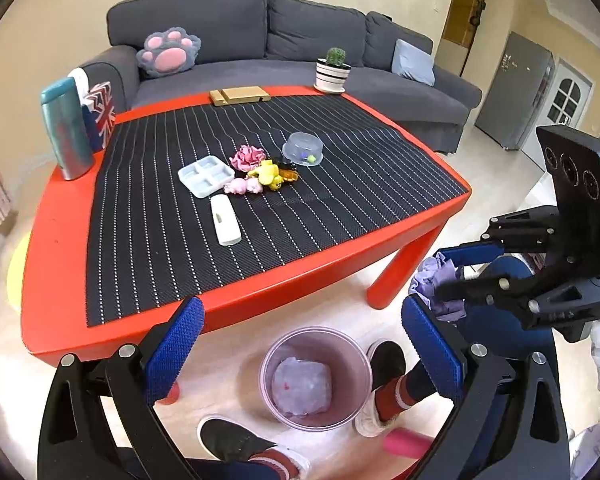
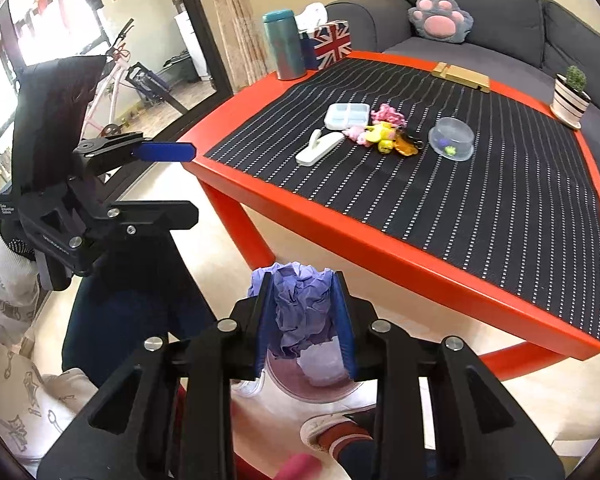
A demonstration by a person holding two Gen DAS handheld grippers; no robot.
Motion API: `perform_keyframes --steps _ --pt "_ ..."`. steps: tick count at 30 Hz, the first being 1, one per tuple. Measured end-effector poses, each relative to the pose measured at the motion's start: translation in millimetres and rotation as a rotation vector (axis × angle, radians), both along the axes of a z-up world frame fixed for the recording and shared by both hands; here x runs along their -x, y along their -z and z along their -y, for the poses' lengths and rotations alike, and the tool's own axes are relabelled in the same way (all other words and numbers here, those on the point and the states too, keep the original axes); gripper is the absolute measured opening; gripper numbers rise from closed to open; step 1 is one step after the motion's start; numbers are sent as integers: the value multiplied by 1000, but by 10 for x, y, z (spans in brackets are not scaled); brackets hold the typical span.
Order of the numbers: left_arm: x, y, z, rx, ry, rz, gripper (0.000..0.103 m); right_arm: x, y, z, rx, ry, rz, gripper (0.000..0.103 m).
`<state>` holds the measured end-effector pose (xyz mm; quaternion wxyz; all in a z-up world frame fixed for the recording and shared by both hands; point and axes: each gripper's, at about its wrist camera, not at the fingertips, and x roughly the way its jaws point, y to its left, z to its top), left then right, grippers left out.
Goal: Collect trash
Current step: 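Carry box and paper over the pink wastebasket and open both grippers, then grasp the white stick with the left gripper and lift it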
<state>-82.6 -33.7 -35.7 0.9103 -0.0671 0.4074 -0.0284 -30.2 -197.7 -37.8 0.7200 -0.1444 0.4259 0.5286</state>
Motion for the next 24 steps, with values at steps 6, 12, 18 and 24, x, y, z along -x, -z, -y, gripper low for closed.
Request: perform_keyframes --steps 6,12,18,24 --pt "6 2 -12 -6 -8 -1 95 -40 -1 25 -4 40 9 94" --pt "7 9 -5 -6 -8 -8 95 -68 -2 58 -3 53 5 96" --pt "7 17 -5 -3 -10 -13 95 -85 -28 63 -6 62 8 96" --pt "-1 4 -33 -2 -20 -11 95 -123 -68 79 -14 81 14 96"
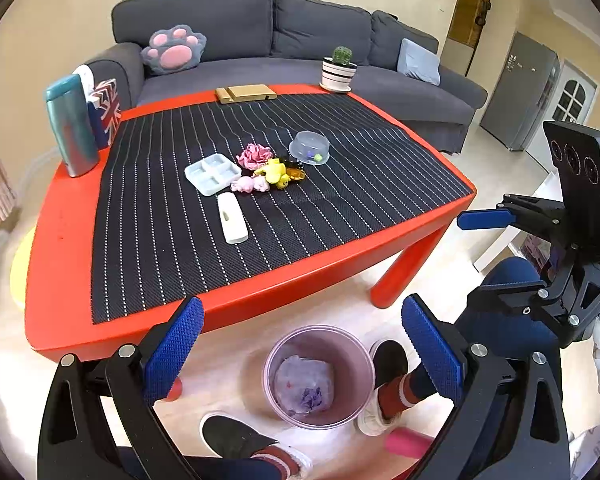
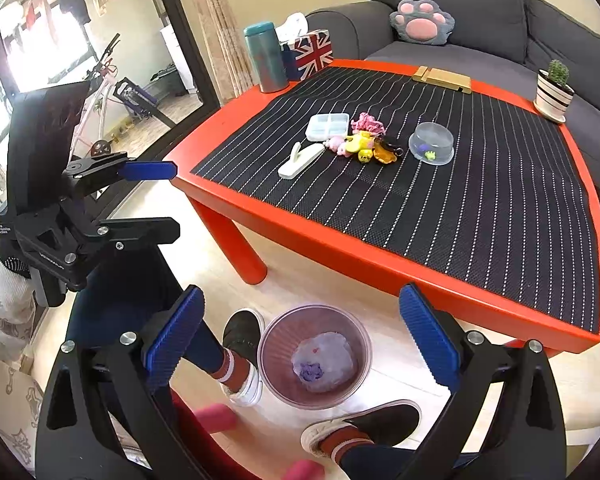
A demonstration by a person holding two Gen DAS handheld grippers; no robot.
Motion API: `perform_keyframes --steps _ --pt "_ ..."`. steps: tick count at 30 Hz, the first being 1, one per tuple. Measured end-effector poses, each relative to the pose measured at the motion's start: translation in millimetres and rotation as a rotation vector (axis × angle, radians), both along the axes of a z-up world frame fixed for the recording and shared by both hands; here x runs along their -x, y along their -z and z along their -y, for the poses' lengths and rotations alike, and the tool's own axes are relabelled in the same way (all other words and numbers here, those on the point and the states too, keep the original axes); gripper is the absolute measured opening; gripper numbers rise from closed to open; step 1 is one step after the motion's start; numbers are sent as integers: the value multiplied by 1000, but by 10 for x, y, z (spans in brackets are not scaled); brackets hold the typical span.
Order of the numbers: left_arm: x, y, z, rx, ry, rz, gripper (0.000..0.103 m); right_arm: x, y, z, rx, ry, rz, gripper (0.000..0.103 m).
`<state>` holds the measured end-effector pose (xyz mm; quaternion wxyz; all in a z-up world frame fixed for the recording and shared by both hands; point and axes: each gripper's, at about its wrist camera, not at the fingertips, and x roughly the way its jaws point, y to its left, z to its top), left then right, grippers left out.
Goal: Collect trash
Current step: 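Grasp the white stick with the left gripper and lift it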
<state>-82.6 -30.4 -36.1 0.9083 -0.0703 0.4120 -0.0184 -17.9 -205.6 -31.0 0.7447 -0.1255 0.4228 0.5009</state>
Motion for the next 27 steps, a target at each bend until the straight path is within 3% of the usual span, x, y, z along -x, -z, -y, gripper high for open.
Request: perform_keyframes --steps 10,16,27 --pt "-221 -18 -158 17 -54 -14 95 -301 -159 20 -15 80 37 96" --pt "-456 -52 -218 -21 -85 -21 95 -503 -187 -38 5 124 59 96" --pt "-1012 110 -422 -57 -169 -131 95 -723 -100 -10 27 175 62 97"
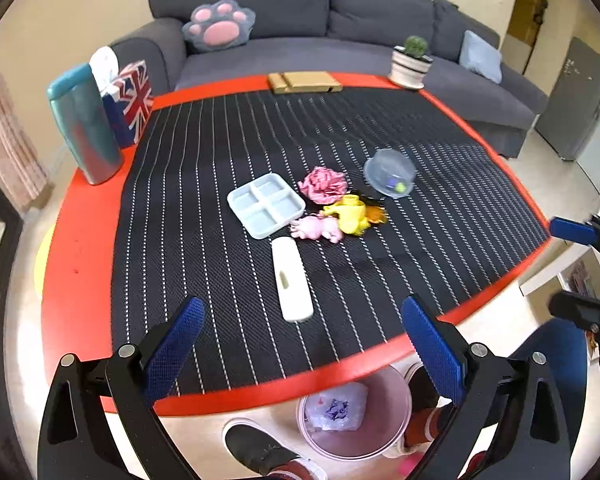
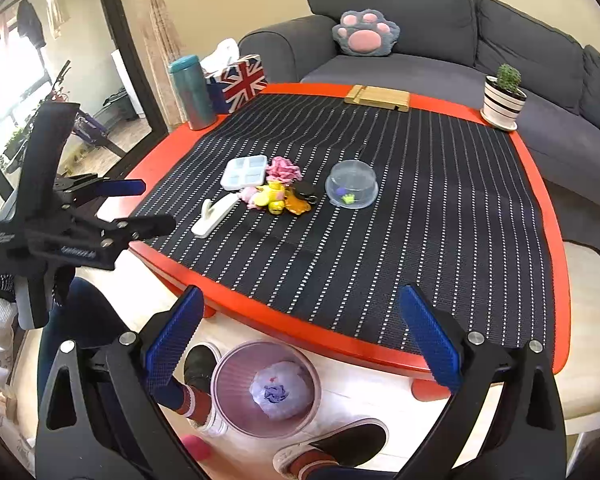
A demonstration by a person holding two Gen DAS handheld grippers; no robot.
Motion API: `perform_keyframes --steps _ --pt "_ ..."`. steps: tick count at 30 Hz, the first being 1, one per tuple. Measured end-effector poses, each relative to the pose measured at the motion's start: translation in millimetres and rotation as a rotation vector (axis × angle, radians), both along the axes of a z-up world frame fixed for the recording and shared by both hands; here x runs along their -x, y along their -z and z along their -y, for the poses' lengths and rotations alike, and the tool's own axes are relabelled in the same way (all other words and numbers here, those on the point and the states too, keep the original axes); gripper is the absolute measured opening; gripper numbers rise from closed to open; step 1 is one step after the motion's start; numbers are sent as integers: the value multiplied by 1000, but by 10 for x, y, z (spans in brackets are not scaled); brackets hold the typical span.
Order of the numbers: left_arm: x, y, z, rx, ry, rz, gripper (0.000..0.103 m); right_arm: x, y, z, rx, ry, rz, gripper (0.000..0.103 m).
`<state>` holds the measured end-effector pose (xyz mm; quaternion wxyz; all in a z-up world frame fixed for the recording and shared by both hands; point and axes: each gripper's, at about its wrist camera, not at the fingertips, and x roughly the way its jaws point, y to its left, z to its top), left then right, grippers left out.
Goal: Collect trash
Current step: 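Grasp the white stick with the left gripper and lift it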
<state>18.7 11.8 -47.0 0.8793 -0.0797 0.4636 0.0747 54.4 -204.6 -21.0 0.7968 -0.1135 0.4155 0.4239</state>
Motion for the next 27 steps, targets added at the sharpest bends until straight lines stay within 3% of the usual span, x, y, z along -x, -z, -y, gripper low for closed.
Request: perform_keyframes --steps 8,10,22,27 --pt "-283 185 -106 8 -42 -72 93 -102 98 28 20 22 -2 97" --pt "-342 237 -106 21 -37 -97 76 -112 109 28 22 21 -4 97" --pt "-384 357 -107 47 -17 -132 6 -143 136 38 17 17 -11 97" --pt "-365 347 -114 48 -7 -119 6 -145 145 5 18 13 -11 97"
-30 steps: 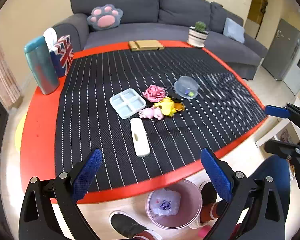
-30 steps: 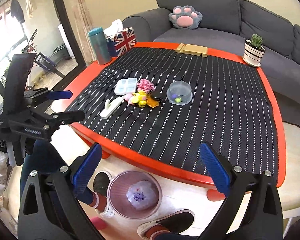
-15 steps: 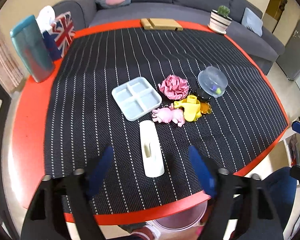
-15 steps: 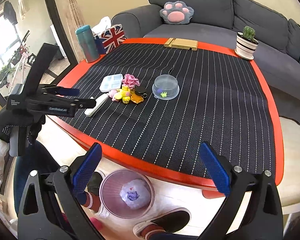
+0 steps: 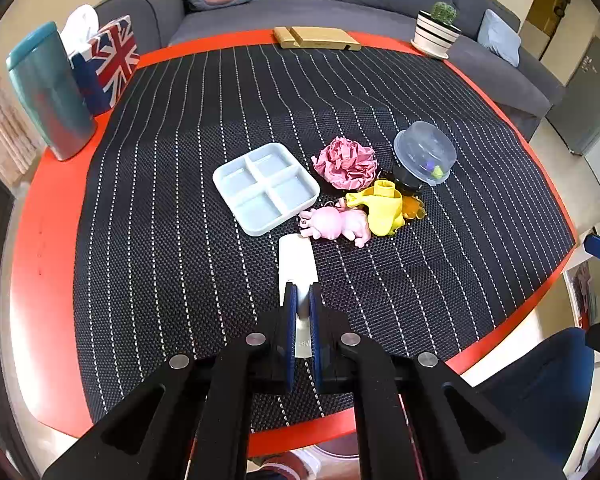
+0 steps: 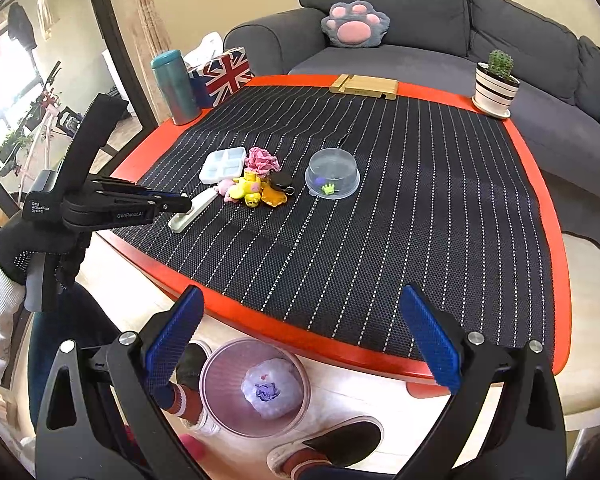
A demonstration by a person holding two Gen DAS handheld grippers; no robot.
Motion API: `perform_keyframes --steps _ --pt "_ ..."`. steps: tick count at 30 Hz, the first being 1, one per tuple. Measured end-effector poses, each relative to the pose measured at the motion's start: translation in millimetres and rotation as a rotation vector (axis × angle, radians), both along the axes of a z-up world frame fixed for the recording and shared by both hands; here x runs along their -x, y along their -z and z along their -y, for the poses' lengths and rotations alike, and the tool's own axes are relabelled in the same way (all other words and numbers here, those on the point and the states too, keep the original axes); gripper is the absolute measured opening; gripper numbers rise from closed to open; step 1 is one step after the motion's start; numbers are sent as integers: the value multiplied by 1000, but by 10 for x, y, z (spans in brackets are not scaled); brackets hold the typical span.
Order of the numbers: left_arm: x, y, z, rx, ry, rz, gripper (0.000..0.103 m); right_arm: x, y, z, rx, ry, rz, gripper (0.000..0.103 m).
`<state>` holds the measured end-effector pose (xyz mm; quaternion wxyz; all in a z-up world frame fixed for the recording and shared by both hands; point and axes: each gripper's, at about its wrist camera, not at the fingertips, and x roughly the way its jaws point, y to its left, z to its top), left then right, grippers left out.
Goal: Collect trash
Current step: 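Grasp the white stick with the left gripper and lift it, then grasp the clear round dome with the right gripper while the left gripper holds the stick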
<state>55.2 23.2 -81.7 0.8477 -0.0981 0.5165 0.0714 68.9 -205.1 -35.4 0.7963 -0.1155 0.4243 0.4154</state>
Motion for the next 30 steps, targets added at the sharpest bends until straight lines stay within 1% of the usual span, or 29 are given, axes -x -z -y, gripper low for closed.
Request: perform_keyframes --steps 6,11,19,27,30 --pt "31 -41 13 -16 16 24 6 -47 -12 -49 -3 2 7 97" --pt "79 -130 23 -28 24 50 6 -133 -72 -143 5 -2 23 97" --pt "148 -290 13 -36 36 88 6 -424 -211 -416 32 -2 31 97" --pt "209 -383 -25 -30 37 117 6 -871 -200 -815 112 23 -16 97" --pt "231 -393 -37 -30 35 120 6 -1014 -157 -939 139 33 -53 97"
